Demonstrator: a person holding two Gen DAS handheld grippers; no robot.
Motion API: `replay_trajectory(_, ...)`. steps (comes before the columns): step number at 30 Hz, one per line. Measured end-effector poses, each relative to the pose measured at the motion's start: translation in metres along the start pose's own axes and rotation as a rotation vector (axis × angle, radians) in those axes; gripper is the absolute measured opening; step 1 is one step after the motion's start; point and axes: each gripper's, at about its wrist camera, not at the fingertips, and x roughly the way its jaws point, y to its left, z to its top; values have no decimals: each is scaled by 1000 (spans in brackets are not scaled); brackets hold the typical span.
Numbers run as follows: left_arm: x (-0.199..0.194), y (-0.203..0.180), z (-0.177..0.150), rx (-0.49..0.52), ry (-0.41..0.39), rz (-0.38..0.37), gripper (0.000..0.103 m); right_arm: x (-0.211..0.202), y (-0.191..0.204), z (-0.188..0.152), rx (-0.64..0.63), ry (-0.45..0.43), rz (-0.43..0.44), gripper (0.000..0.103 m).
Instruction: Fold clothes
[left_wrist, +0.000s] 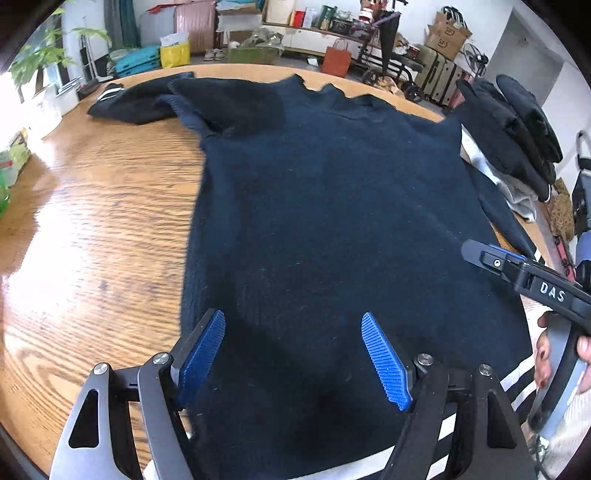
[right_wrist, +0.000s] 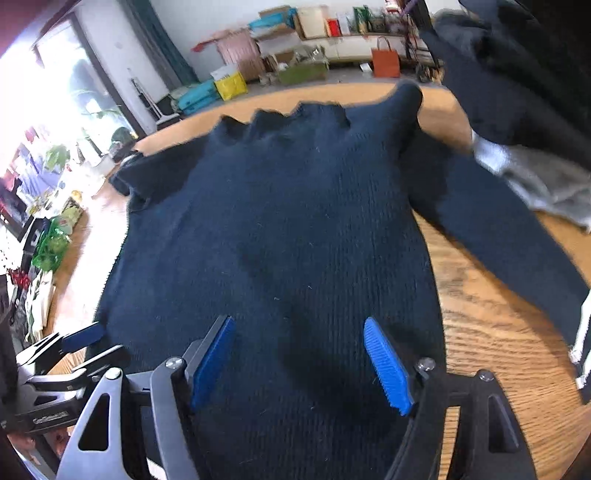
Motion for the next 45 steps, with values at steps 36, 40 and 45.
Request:
replay_trajectory(36,21,-14,132,-20,-26,6,71,31,57,79,-235,-33,-63,73)
replay_trajectory(40,40,-3,147,-18,-19,-18,70,70,64,104,-227,9,-158,65)
replay_trajectory(45,40,29,147,-69,-74,-76,70,79,31,116,-123,3,-125,65)
